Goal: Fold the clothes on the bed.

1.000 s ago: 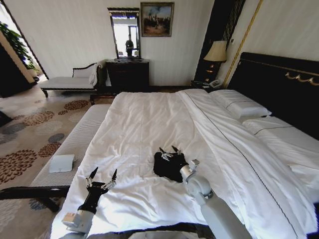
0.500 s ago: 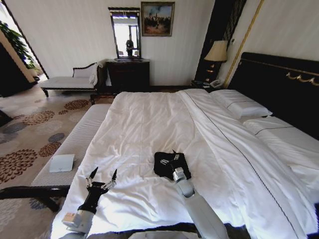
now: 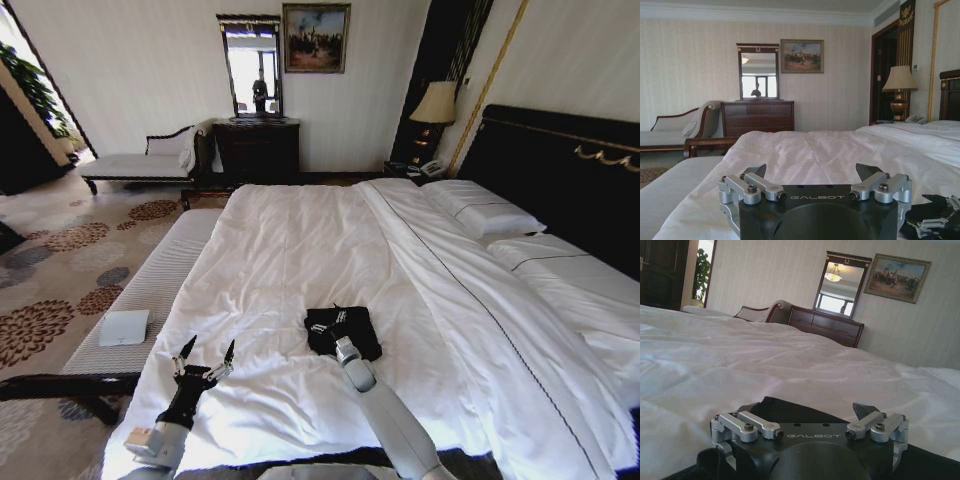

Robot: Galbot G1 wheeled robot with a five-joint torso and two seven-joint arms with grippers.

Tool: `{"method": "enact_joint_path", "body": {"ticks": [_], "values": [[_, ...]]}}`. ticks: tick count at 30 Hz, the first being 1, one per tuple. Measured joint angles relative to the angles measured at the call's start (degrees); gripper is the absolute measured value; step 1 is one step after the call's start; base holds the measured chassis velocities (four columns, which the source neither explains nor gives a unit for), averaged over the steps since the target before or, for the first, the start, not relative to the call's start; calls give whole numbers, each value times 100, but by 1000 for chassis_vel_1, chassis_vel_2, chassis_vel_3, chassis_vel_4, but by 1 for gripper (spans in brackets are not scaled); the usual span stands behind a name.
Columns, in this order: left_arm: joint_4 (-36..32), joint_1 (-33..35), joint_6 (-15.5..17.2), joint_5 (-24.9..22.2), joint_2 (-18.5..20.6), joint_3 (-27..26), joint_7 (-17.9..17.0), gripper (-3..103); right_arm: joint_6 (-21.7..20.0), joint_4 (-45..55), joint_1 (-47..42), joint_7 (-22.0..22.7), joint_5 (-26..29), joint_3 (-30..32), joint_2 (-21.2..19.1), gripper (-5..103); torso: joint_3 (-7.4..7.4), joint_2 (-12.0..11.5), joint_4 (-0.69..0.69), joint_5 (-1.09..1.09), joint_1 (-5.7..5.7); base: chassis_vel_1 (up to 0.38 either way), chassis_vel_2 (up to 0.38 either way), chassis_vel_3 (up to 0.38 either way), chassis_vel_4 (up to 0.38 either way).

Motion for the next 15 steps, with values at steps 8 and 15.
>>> {"method": "enact_joint_path", "body": {"ticks": [8,15], "values": [[0,0,0,0,0,0,0,100,-70,840,-336,-10,533,161,-207,100,0,0,-1,0,0,0,0,0,0],[0,0,0,0,0,0,0,100,50,979,-711,-24,701,521,-455,100,0,0,-2,0,0,0,0,0,0]]}}
